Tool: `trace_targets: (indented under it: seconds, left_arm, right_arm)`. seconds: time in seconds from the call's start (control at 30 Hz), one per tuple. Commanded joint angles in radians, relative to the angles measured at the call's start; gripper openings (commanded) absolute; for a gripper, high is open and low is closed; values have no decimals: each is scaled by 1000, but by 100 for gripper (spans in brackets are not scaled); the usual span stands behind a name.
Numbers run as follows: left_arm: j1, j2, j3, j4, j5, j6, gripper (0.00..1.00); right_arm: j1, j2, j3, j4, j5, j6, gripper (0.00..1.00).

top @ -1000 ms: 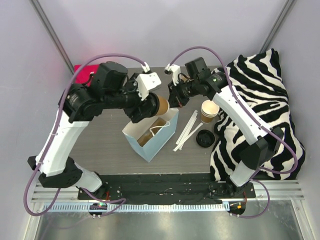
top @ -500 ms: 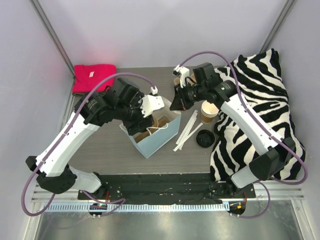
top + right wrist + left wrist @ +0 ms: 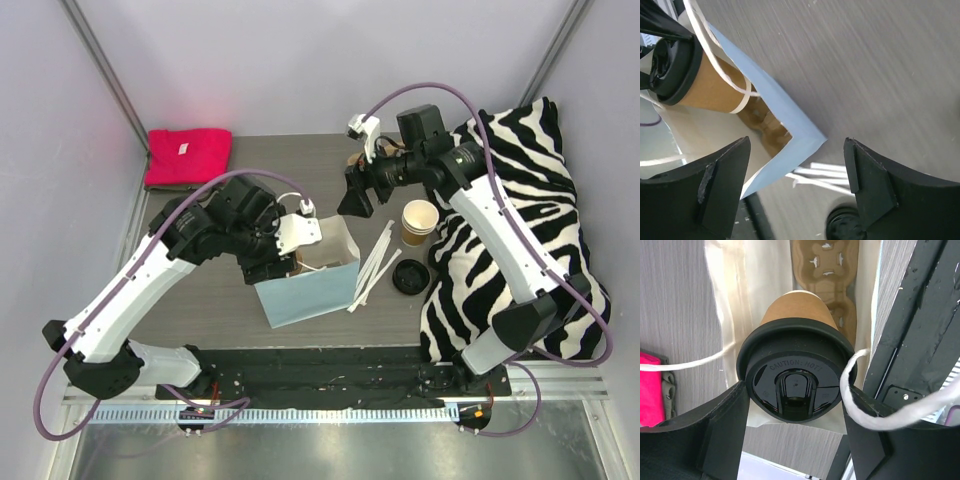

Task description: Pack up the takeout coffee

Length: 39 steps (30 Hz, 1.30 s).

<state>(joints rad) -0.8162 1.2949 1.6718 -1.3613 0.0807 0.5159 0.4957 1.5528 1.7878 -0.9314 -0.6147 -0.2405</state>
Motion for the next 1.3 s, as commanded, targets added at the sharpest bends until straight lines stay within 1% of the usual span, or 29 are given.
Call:
trace_targets:
  seconds: [0.0, 0.03, 0.17, 0.33, 0.47, 0.57, 0.67, 0.7, 0.77, 0.8, 0.83, 1.03, 1.1, 1.27]
  left_arm:
    - [-3, -17, -14, -22, 19, 32, 38]
    - [-3, -14, -17, -21, 21, 29, 38]
    - [-3, -14, -18, -12, 19, 22, 38]
    - [-3, -17, -29, 2, 19, 22, 38]
    - [-1, -29, -64, 36, 14, -8, 38]
    - [3, -43, -87, 67, 7, -48, 38]
    - [29, -65, -107, 103, 2, -96, 38]
    - [55, -72, -112, 125, 14, -111, 38]
    - [86, -95, -115, 145, 37, -149, 38]
    - [112, -101, -118, 160, 50, -160, 38]
    - [121, -115, -115, 168, 69, -169, 38]
    - [144, -154, -112, 214, 113, -261, 40]
    - [158, -158, -119, 215, 139, -286, 40]
    - [216, -163, -138, 208, 208, -313, 40]
  right_arm:
    - [-2, 55, 84, 5, -108, -181, 84]
    - [1, 65, 103, 0, -153, -187, 84]
    - [30, 119, 157, -37, -201, -232, 83]
    - [75, 157, 153, -44, -177, -310, 80]
    - [102, 207, 159, -43, -174, -330, 78]
    - [129, 230, 156, -47, -168, -345, 72]
    - [144, 228, 130, -44, -155, -339, 47]
    - [145, 225, 116, -38, -152, -332, 30]
    - [145, 213, 98, -1, -149, -309, 15]
    - [145, 190, 69, 18, -143, -281, 3]
    - [147, 179, 50, 70, -126, -261, 1]
    - [147, 61, -103, 250, -99, -211, 1]
    - [147, 38, -145, 293, -91, -207, 1]
    - [150, -17, -198, 330, -83, -230, 1]
